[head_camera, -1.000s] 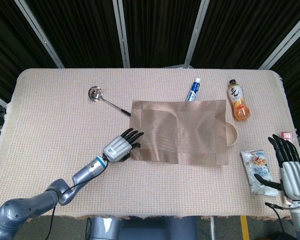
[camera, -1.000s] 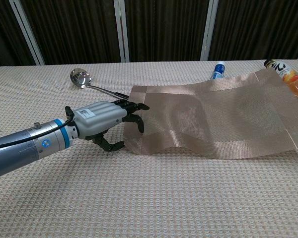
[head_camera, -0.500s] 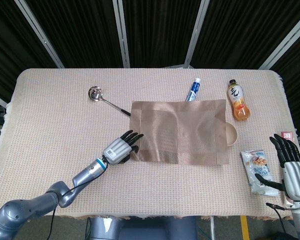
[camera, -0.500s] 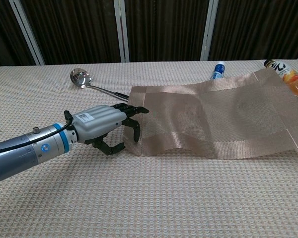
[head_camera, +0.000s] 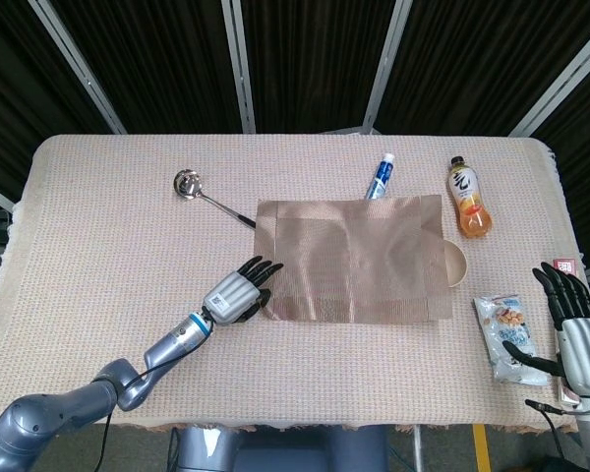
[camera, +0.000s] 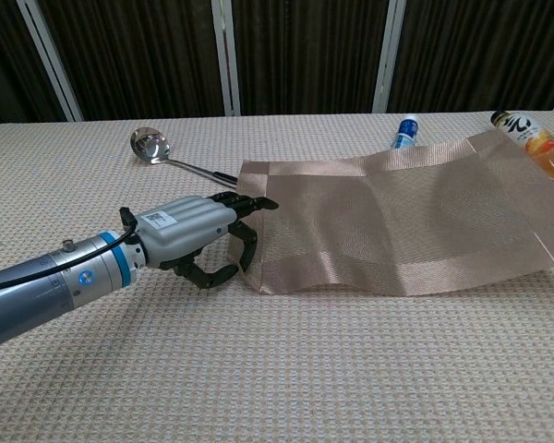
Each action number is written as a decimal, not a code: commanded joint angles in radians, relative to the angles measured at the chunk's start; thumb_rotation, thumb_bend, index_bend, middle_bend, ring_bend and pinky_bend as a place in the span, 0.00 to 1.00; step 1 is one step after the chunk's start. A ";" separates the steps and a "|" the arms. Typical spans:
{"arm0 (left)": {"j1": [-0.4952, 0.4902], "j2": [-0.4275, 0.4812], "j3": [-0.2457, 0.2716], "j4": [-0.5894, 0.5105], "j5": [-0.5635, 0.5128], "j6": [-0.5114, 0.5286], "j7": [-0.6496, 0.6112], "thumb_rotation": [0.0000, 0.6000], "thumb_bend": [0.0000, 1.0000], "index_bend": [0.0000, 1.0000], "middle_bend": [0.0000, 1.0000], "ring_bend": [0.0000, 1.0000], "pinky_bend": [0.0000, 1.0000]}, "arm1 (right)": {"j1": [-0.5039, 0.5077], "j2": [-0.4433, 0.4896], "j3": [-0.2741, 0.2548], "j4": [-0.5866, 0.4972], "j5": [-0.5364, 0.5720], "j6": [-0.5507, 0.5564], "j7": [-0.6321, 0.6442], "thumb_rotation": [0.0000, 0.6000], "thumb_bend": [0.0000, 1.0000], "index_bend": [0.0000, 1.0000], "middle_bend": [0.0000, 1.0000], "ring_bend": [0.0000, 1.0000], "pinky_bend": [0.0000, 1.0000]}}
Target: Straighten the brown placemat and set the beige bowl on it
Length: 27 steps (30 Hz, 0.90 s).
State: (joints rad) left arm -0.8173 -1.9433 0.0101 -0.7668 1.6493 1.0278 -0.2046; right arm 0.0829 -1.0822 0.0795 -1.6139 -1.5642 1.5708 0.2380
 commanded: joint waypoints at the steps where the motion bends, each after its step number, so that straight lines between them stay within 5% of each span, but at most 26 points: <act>1: 0.001 0.004 0.002 -0.012 0.001 0.006 -0.004 1.00 0.47 0.66 0.00 0.00 0.00 | 0.000 0.000 0.000 0.000 -0.001 0.000 0.000 1.00 0.00 0.00 0.00 0.00 0.00; 9: 0.010 0.065 0.025 -0.095 0.026 0.047 -0.003 1.00 0.47 0.67 0.00 0.00 0.00 | 0.001 -0.001 0.002 0.002 0.003 -0.006 0.000 1.00 0.00 0.00 0.00 0.00 0.00; 27: 0.140 0.407 0.172 -0.463 0.089 0.179 0.097 1.00 0.47 0.67 0.00 0.00 0.00 | -0.005 0.007 -0.002 -0.025 -0.019 0.009 -0.009 1.00 0.00 0.00 0.00 0.00 0.00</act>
State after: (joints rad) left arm -0.6987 -1.5609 0.1648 -1.2034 1.7351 1.1897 -0.1272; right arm 0.0784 -1.0764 0.0776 -1.6376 -1.5824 1.5787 0.2293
